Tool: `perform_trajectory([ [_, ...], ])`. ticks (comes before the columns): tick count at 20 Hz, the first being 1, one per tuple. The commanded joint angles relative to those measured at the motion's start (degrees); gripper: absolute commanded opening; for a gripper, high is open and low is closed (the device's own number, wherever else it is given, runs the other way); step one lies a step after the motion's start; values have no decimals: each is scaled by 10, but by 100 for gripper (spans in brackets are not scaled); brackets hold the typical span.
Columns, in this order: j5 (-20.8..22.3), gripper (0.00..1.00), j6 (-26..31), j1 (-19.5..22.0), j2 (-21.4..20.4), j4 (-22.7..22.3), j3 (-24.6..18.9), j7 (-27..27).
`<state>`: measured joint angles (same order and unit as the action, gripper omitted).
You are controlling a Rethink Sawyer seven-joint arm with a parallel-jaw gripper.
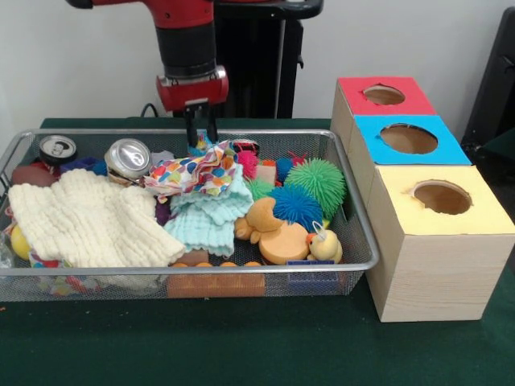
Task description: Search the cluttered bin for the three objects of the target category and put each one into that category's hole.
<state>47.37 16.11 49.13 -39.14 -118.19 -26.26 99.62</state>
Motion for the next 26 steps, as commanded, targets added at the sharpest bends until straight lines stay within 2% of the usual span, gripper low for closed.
perform_trajectory([
  [1,-102,0,151,16,-143,-47,-99,-109],
  [7,-123,0,190,31,-147,-33,-130,-120],
  [14,-125,0,181,52,-159,-44,-169,-116],
  [21,-109,0,171,49,-143,-38,-176,-91],
  [26,-120,0,179,33,-135,-29,-184,-71],
])
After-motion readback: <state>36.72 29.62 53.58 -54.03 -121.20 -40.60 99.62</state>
